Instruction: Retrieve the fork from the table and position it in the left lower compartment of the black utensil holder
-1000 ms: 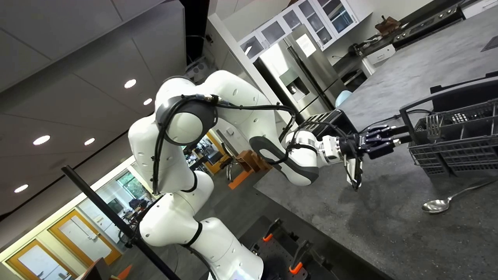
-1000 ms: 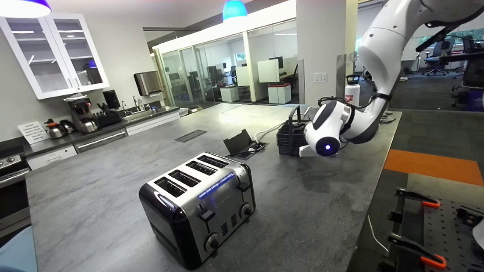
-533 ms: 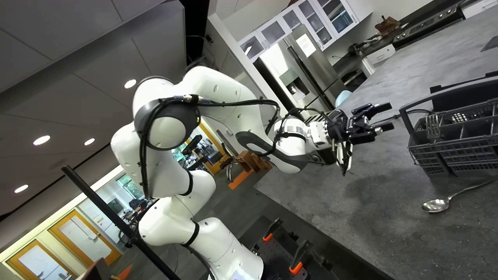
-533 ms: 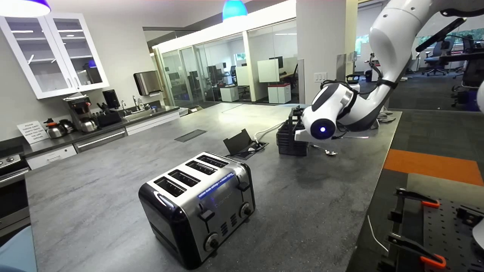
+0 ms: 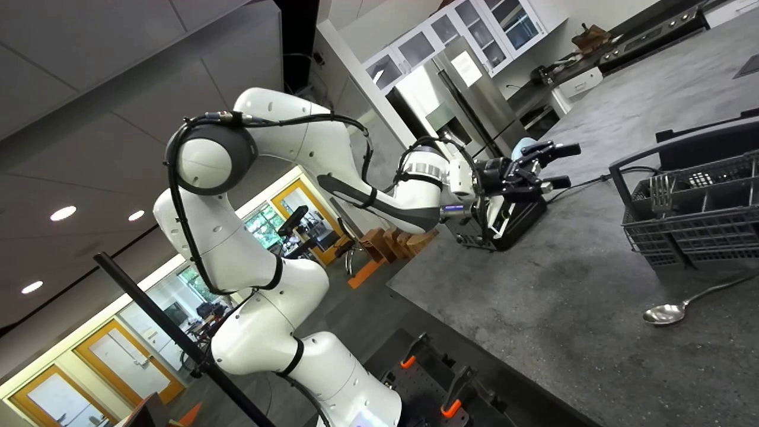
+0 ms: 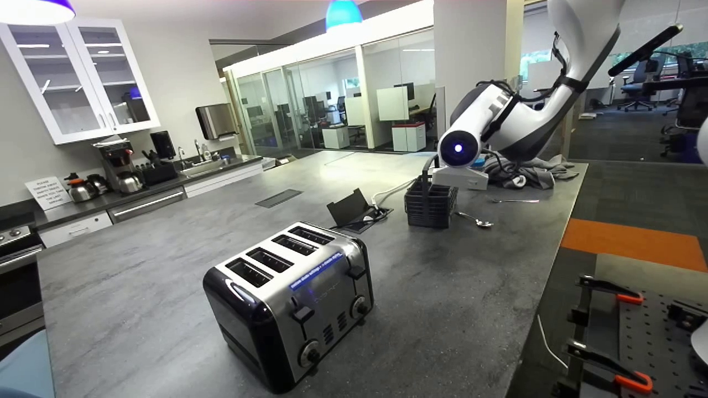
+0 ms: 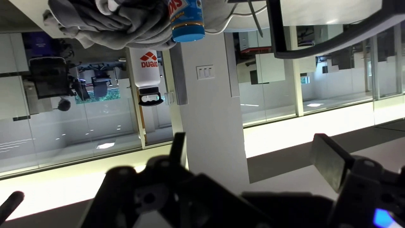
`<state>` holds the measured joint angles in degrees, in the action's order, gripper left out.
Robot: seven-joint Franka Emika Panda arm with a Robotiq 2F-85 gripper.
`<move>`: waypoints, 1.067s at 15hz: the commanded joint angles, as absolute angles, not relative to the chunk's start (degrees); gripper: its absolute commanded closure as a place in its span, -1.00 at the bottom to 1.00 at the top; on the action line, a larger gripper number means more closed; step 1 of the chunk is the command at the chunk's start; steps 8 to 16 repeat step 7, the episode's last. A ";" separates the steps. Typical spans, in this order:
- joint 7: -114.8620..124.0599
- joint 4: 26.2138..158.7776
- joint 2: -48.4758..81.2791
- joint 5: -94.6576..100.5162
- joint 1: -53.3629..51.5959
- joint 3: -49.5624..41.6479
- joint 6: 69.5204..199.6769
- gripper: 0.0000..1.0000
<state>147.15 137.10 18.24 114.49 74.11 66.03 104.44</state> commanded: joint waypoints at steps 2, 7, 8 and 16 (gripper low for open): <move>144.95 136.71 4.86 107.83 62.90 54.38 115.63 -1.00; 142.54 137.24 0.16 106.54 41.70 32.65 120.08 -1.00; 142.54 137.24 0.16 106.54 41.70 32.65 120.08 -1.00; 142.54 137.24 0.16 106.54 41.70 32.65 120.08 -1.00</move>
